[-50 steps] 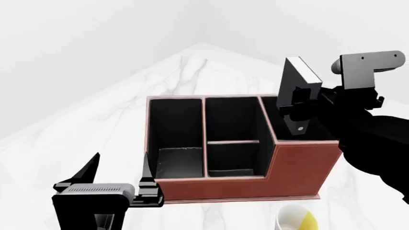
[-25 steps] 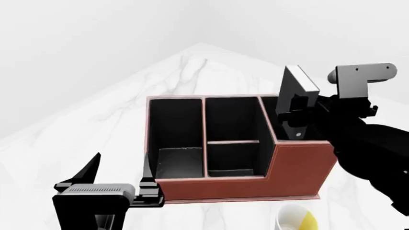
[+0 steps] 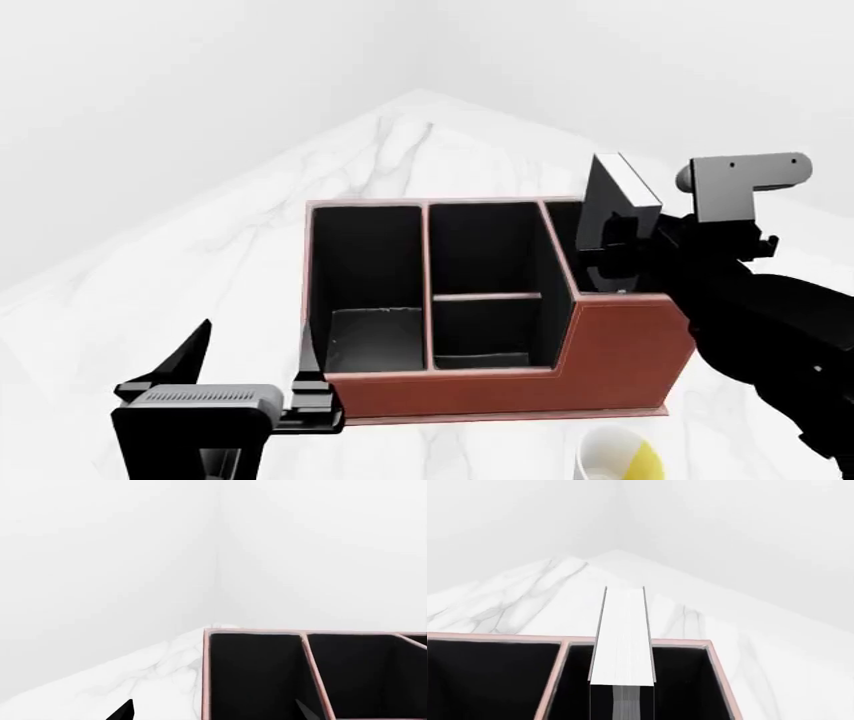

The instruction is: Pick up the book and place it in the right compartment of the caddy.

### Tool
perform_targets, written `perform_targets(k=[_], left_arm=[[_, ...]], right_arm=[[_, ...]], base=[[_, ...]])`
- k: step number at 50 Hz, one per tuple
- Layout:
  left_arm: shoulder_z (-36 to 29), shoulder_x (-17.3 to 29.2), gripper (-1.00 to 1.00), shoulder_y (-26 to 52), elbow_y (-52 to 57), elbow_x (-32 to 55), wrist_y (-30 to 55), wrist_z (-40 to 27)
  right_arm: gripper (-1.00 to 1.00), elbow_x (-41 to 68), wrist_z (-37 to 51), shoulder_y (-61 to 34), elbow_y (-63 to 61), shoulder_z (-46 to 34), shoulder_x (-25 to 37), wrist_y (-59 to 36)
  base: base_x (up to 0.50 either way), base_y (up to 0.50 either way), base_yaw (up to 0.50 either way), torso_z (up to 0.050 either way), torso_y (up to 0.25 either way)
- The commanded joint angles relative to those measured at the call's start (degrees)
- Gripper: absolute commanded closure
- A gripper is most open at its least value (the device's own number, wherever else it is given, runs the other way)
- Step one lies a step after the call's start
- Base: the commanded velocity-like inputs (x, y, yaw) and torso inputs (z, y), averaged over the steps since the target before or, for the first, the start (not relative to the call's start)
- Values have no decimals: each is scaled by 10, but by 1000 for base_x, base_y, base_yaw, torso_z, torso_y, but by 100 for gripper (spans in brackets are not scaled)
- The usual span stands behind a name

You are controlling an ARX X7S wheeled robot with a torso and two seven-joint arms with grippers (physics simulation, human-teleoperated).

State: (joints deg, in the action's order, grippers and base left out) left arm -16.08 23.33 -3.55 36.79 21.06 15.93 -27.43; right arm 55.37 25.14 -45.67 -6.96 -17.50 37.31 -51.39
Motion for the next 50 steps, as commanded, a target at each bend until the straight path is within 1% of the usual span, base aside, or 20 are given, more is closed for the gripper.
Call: perform_targets(k=[1, 34, 35, 50], left_arm=[[-1, 1, -100, 2, -2, 1, 0, -1], [-5, 4, -100, 3, -3, 2, -2, -6], [-6, 4, -100, 2, -2, 2, -1, -6], [-8, 5, -100, 3, -4, 3, -2, -8]], right_arm=[[100, -38, -13, 1, 10, 2, -3, 17], [100, -46, -30, 23, 29, -4, -9, 46], [-100, -42, -28, 23, 27, -2, -9, 43], [-100, -39, -25, 25, 19, 0, -5, 43]], base=[[0, 0, 0, 0, 0], [0, 0, 0, 0, 2], [0, 0, 0, 0, 0], [0, 0, 0, 0, 0]])
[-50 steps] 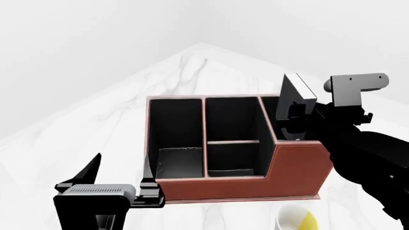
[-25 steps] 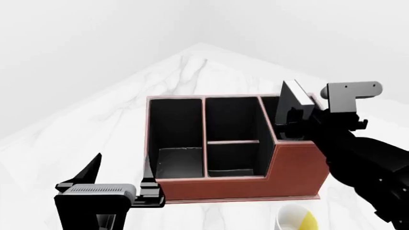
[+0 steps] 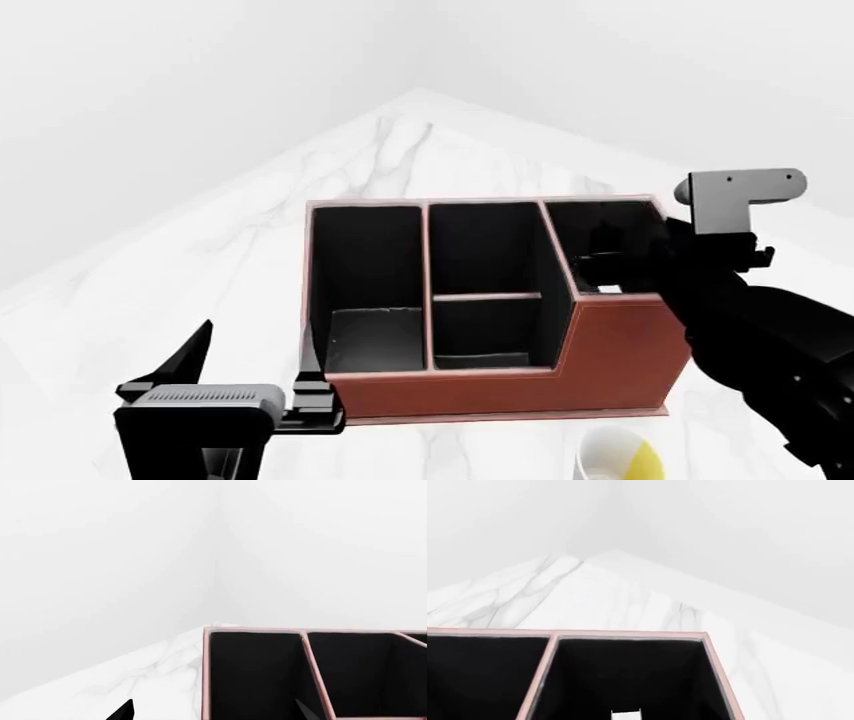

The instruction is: Pick up the book and place it in the right compartment of the caddy.

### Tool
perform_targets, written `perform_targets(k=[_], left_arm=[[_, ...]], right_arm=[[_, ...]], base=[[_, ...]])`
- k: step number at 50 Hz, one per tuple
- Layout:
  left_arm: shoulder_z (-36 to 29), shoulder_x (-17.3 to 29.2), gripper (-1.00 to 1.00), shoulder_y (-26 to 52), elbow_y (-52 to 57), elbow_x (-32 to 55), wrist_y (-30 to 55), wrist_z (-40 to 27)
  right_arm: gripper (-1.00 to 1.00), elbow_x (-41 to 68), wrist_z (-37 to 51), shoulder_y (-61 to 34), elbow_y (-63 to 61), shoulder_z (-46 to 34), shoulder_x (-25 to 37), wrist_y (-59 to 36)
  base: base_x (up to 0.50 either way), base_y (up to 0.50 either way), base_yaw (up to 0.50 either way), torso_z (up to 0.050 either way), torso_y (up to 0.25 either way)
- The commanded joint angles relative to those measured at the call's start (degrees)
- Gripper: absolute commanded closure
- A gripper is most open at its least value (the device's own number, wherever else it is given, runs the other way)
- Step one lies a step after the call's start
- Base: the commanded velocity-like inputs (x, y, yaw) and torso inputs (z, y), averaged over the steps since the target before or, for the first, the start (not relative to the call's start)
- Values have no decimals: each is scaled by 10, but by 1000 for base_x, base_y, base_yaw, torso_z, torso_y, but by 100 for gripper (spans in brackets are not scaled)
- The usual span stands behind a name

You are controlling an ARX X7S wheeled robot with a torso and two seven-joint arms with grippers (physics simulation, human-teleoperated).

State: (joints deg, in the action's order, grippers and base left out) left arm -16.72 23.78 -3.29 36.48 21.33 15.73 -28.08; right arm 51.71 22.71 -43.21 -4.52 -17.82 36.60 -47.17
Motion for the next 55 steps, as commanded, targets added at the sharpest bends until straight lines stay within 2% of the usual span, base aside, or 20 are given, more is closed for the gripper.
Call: perform_targets(k=[1, 30, 41, 55], left_arm=[[-2, 1, -100, 1, 0, 1, 0, -2], [-5, 4, -100, 3, -2, 4, -1, -4], [-5, 5, -100, 2, 1, 3, -4, -6], [-1, 11, -100, 0, 12, 4, -8, -10]], right_arm=[[-100, -2, -1, 1, -6, 3, 3, 1], [-100, -6, 2, -1, -13, 9, 6, 14], [-100, -53, 16, 26, -162, 75, 37, 147], [-100, -4, 75, 66, -331, 175, 91, 173]], base=[[0, 0, 0, 0, 0], [0, 0, 0, 0, 0], [0, 0, 0, 0, 0], [0, 0, 0, 0, 0]])
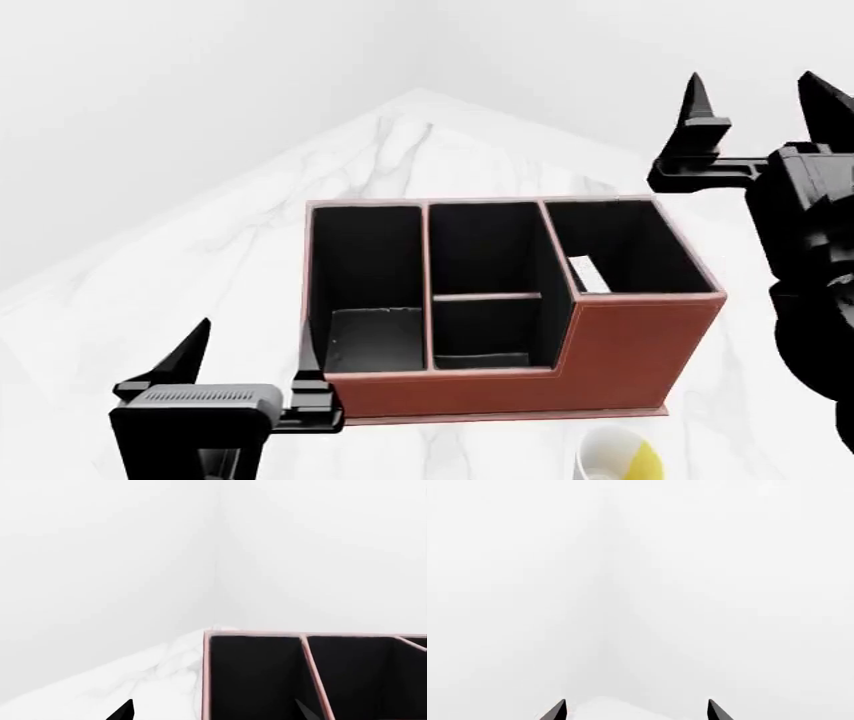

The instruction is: Pick up the book and place it in the right compartment of the caddy.

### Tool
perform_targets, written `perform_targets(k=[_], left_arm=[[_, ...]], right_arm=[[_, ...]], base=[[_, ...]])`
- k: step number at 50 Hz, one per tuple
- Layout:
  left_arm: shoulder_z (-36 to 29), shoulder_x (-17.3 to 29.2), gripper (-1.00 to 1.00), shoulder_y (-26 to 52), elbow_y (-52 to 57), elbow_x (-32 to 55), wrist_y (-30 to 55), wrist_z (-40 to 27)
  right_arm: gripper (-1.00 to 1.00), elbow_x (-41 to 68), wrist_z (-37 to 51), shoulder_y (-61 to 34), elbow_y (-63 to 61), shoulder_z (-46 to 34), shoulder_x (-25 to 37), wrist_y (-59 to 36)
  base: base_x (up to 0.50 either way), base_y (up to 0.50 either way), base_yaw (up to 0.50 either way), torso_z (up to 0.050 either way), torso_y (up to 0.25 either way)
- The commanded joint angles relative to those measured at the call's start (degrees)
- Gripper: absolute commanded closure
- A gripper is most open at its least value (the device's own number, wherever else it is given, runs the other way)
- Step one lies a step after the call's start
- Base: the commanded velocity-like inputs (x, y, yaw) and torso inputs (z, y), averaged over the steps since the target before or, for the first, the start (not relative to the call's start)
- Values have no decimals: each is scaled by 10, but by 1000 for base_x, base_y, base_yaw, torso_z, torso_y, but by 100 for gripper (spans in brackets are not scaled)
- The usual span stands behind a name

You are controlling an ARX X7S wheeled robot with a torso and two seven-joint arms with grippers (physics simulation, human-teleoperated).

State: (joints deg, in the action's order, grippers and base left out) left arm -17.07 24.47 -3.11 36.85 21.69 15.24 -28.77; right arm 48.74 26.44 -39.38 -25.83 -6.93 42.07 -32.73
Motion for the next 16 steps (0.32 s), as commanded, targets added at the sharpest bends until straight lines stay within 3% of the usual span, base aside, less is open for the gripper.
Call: perform_targets(k=[1, 16], left_arm=[[3, 4, -100, -3, 9, -1, -5, -3], [5, 10, -100, -7, 24, -4, -8, -9]], right_arm=[[-100, 23, 48, 34, -140, 71, 46, 25], [-100, 39, 98, 122, -250, 153, 74, 43]], base=[[0, 0, 0, 0, 0], [0, 0, 0, 0, 0]])
